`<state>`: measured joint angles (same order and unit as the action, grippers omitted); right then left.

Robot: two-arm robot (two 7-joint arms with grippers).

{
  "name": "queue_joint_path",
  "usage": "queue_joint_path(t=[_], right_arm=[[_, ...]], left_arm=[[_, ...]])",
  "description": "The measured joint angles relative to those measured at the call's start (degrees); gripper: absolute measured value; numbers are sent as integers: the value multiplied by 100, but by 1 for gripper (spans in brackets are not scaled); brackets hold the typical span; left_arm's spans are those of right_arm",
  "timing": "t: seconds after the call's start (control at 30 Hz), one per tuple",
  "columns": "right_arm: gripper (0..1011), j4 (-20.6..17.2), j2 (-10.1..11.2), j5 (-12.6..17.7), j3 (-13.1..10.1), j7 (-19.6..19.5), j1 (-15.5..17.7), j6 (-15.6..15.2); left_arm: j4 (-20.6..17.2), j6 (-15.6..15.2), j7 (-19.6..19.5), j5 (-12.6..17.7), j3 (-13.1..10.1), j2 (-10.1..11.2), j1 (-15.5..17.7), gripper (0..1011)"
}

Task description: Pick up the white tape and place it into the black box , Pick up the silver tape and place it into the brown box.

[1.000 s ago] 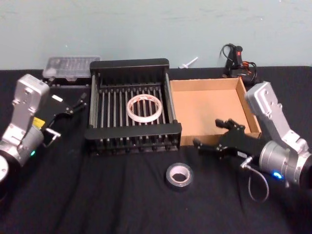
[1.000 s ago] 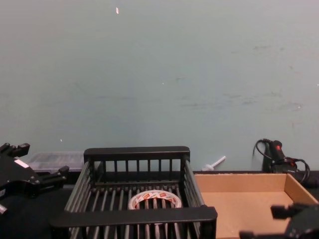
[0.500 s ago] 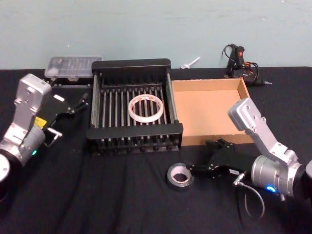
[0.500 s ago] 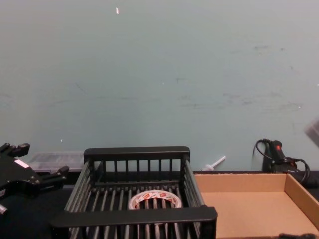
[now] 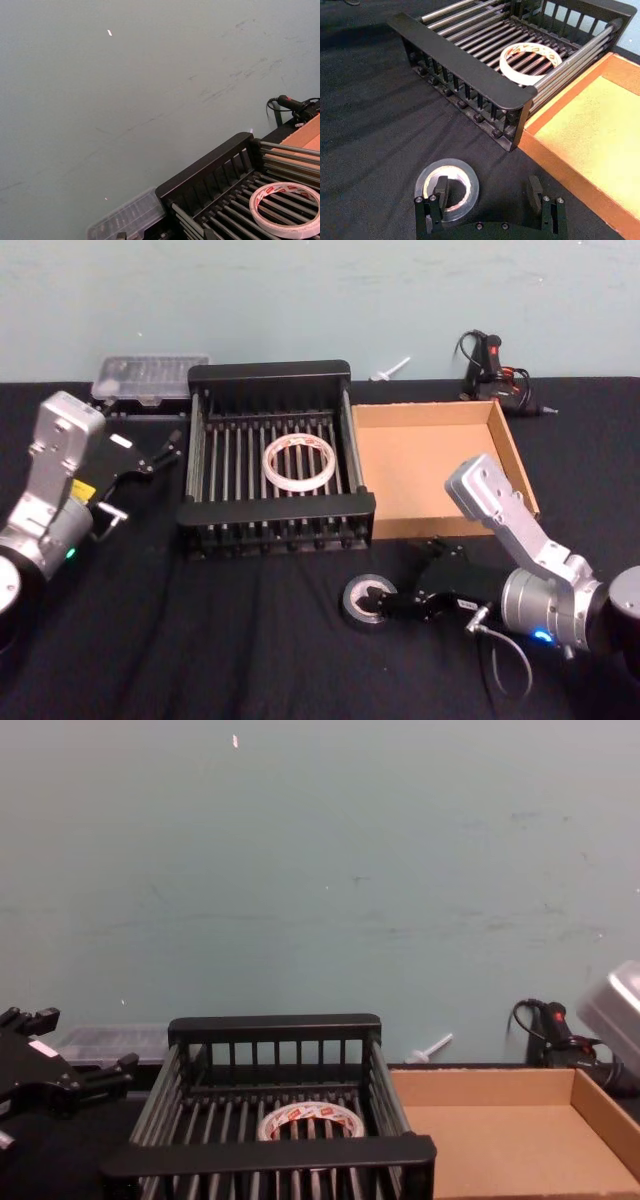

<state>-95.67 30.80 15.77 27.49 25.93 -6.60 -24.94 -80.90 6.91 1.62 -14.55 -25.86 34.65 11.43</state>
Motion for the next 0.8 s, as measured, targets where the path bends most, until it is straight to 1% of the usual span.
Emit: queue_joint_path(t=[0.8], right_arm=[[1002,274,-156,-97,146,12,-176,-47]], left_arm=[[0,0,0,0,0,0,0,1001]])
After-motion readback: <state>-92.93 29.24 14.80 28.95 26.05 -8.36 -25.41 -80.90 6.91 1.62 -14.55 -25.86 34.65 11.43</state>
